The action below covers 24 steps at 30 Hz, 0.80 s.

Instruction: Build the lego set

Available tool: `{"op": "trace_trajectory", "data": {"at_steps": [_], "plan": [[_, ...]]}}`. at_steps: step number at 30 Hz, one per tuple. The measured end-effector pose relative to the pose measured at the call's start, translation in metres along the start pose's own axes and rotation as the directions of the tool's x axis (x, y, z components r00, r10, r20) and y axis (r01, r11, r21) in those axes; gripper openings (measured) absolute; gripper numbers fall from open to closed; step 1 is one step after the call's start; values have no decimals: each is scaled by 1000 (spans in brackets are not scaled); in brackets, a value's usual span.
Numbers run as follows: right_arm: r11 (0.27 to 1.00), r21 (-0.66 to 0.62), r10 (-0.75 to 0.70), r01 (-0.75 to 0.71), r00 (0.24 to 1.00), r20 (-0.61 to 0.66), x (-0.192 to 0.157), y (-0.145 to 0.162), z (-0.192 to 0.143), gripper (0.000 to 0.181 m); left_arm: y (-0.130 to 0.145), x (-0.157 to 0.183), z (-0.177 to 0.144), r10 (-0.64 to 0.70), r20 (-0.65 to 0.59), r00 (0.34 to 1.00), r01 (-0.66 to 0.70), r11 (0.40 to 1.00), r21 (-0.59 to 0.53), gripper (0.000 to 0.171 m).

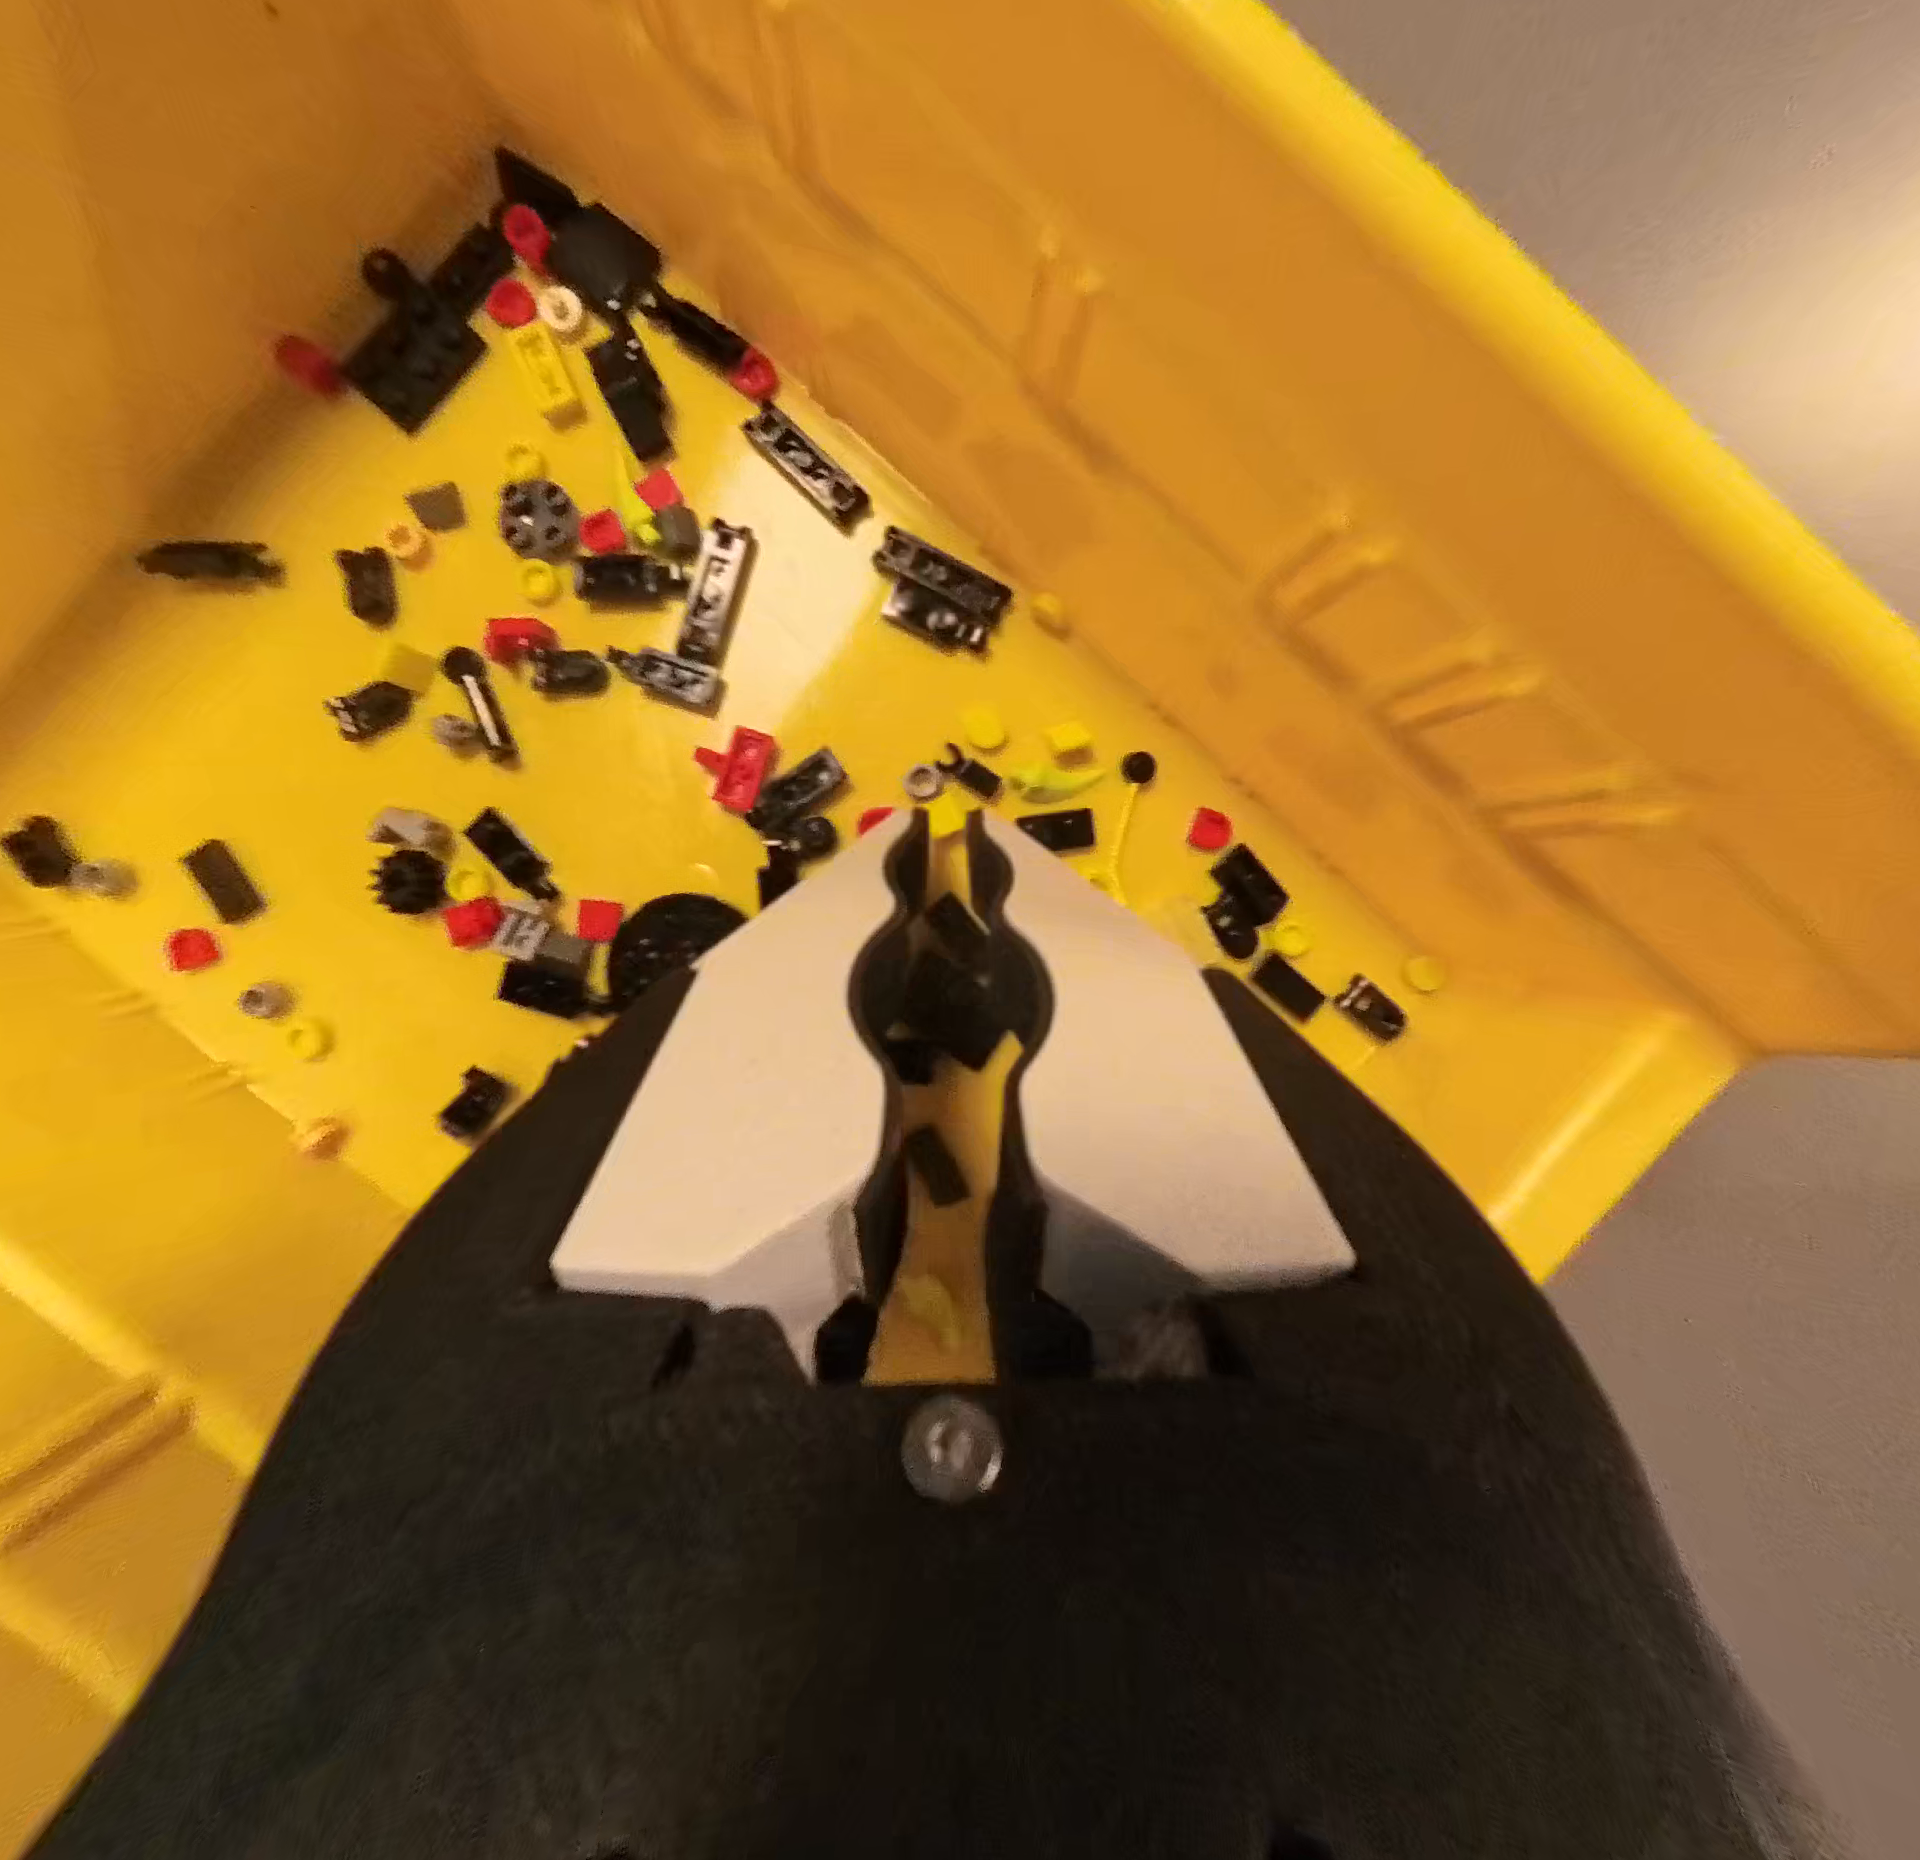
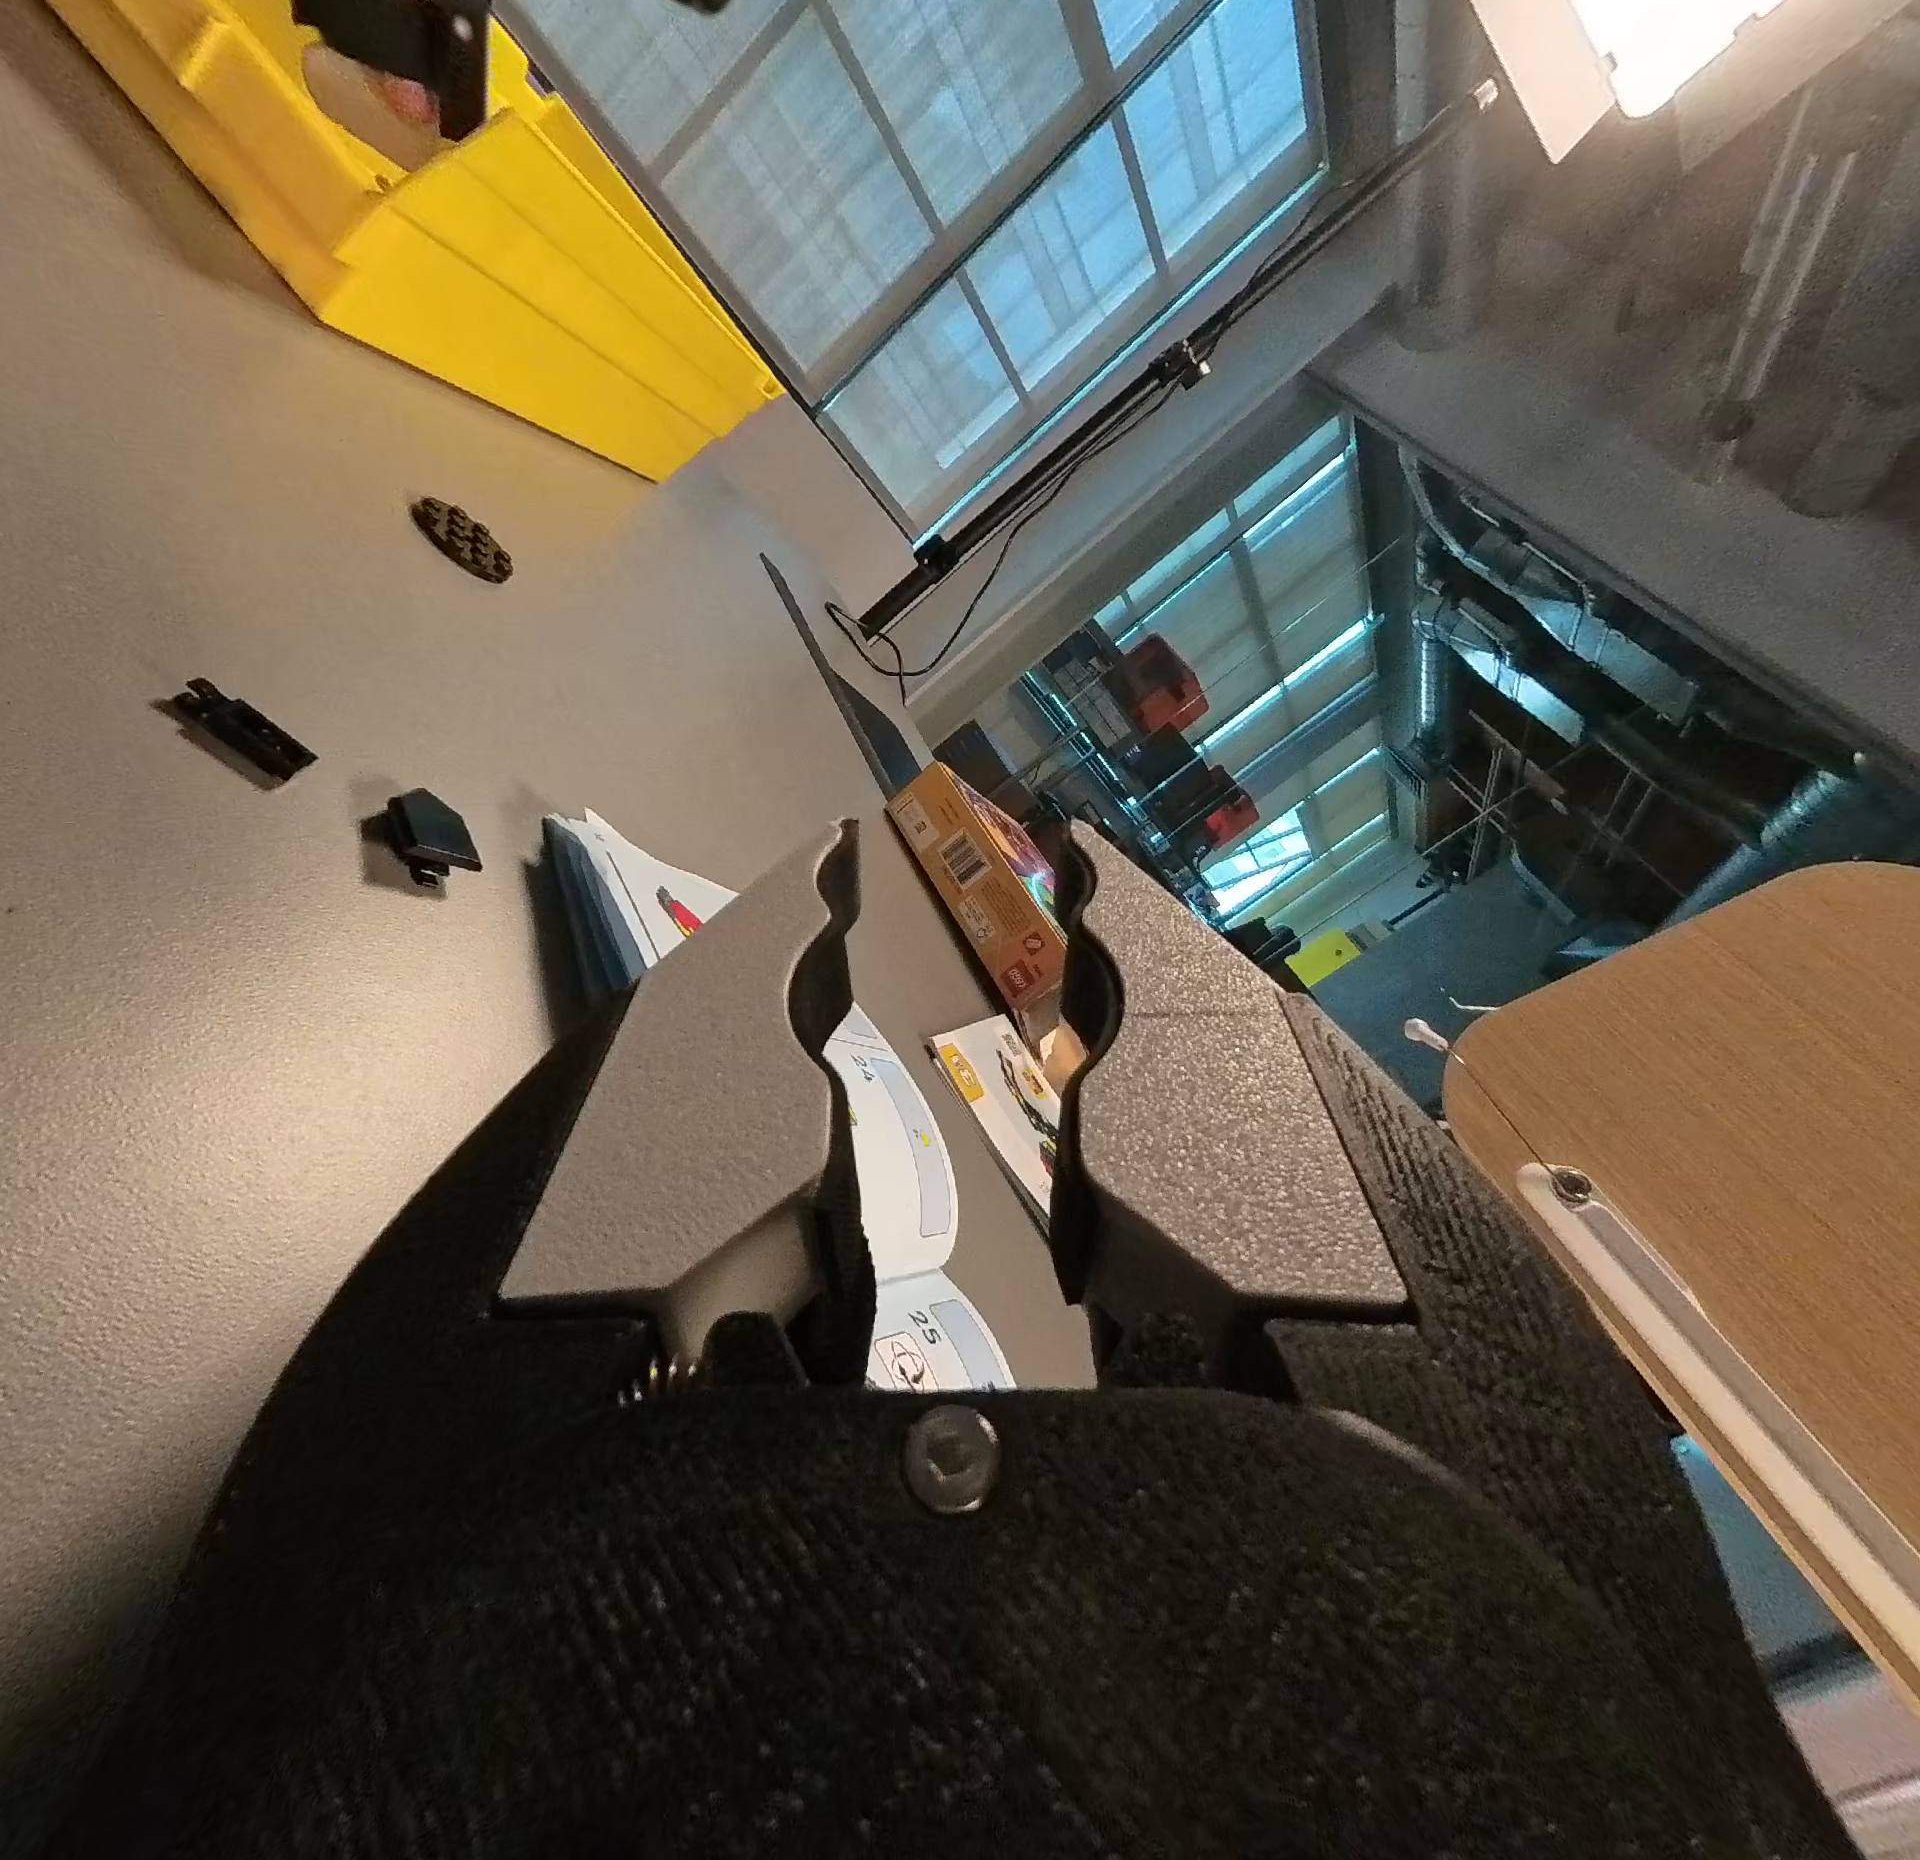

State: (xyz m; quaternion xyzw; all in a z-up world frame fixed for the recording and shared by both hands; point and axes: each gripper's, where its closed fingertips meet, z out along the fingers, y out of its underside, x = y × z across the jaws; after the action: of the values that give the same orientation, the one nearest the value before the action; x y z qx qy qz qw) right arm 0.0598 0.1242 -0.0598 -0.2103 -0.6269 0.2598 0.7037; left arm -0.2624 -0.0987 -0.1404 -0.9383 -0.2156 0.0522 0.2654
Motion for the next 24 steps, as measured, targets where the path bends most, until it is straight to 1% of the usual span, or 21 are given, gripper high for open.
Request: {"op": "trace_trajectory", "data": {"at_steps": [2, 6, 9, 11, 14, 17, 18, 19, 20, 21, 22, 23, 24], "plan": [[1000, 0, 1, -1, 1000, 1, 0, 0, 0, 35, 0, 2, 2, -37, -24, 999, 37, 999, -9, 8], [1000, -2, 1, -1, 1000, 5, 0, 0, 0, 35, 3, -3, 6, -66, 4, 998, 66, 997, -30, 9], [1000, -2, 1, 0, 1000, 8, -1, 0, 0, 35, 5, 1, 9, -81, -17, 997, 80, 996, -46, 13], [1000, -1, 0, 0, 1000, 10, -1, 0, 0, 35, 5, 0, 10, -84, -5, 996, 84, 996, -41, 13], [1000, -2, 0, 0, 1000, 14, -1, 0, 0, 35, 5, -2, 11, -81, 19, 997, 81, 996, -39, 8], [1000, -3, 0, 0, 1000, 14, -2, 0, 0, 36, 5, -5, 9, -44, 55, 998, 46, 998, -35, 7], [1000, -2, 1, -1, 1000, 12, -1, 0, 0, 36, 2, -10, 4, -25, 100, 995, 26, 1000, -9, 7], [1000, 0, 2, -2, 1000, 10, -1, 0, -1, 36, -5, -12, -6, -14, 144, 989, 6, 999, 53, 7], [1000, 1, 3, -3, 1000, 9, -1, 0, -1, 35, -18, -6, -23, -10, 163, 987, -16, 988, 155, 7], [1000, 0, 2, -2, 1000, 8, -1, 0, -1, 35, -32, 7, -45, -7, 166, 986, -40, 959, 279, 7], [1000, 0, 2, -2, 1000, 7, -2, 0, -1, 35, -44, 25, -70, 3, 160, 987, -66, 916, 395, 7], [1000, -1, 1, 0, 1000, 7, -3, 1, -1, 35, -51, 49, -93, 23, 138, 990, -88, 867, 491, 7], [1000, -1, -2, 2, 1000, 7, -3, 1, -1, 35, -54, 78, -111, 59, 90, 994, -100, 818, 567, 7]]}}
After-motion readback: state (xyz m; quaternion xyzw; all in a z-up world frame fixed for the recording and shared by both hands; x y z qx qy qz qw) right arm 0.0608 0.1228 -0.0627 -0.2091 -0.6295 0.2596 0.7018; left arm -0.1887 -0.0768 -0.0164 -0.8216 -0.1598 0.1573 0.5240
